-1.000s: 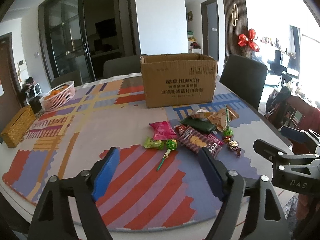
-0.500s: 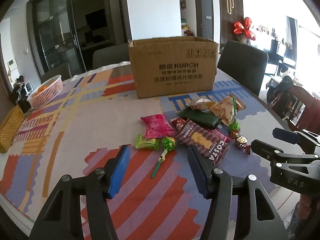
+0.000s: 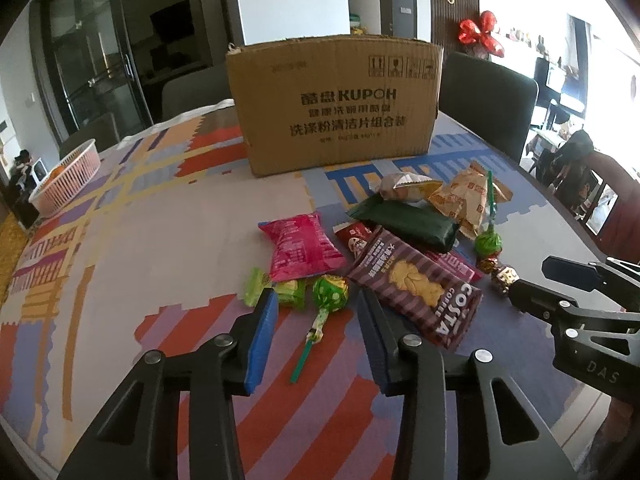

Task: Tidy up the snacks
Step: 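Reach the right tool to the wrapped candy and close on it while the left tool grasps the green lollipop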

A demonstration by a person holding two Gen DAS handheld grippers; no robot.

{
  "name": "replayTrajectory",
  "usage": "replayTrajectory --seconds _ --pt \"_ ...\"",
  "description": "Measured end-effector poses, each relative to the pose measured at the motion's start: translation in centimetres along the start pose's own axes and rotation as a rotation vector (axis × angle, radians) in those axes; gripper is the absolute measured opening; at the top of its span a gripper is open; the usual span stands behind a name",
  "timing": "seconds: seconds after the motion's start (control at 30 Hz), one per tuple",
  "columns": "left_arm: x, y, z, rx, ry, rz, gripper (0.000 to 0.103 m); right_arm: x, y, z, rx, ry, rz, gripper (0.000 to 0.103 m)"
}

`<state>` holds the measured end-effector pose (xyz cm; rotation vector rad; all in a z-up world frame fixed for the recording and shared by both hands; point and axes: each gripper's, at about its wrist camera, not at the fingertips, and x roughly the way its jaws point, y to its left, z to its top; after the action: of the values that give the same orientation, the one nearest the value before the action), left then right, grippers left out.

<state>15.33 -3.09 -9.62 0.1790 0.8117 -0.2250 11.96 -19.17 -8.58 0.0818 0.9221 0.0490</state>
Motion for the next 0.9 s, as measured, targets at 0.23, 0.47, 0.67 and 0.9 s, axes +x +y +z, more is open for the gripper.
replayTrajectory --seconds 0.23,0.47,0.67,0.9 --pt "2.0 0.0 0.7 -0.001 0.029 -0.021 0.034 1.1 -0.2 0.5 0.006 0.023 0.005 0.045" --pt "3.4 -0.1 0.8 -0.011 0.064 -0.041 0.030 2.3 -0.2 0.8 0.008 0.053 0.020 0.035" --pt "4.3 0.3 1.0 -0.042 0.094 -0.063 0.027 2.9 0.1 1.2 -0.003 0.064 0.037 0.028" --pt "5.0 0.5 0.7 -0.066 0.124 -0.083 0.025 3.3 0.4 1.3 -0.010 0.078 0.044 0.023"
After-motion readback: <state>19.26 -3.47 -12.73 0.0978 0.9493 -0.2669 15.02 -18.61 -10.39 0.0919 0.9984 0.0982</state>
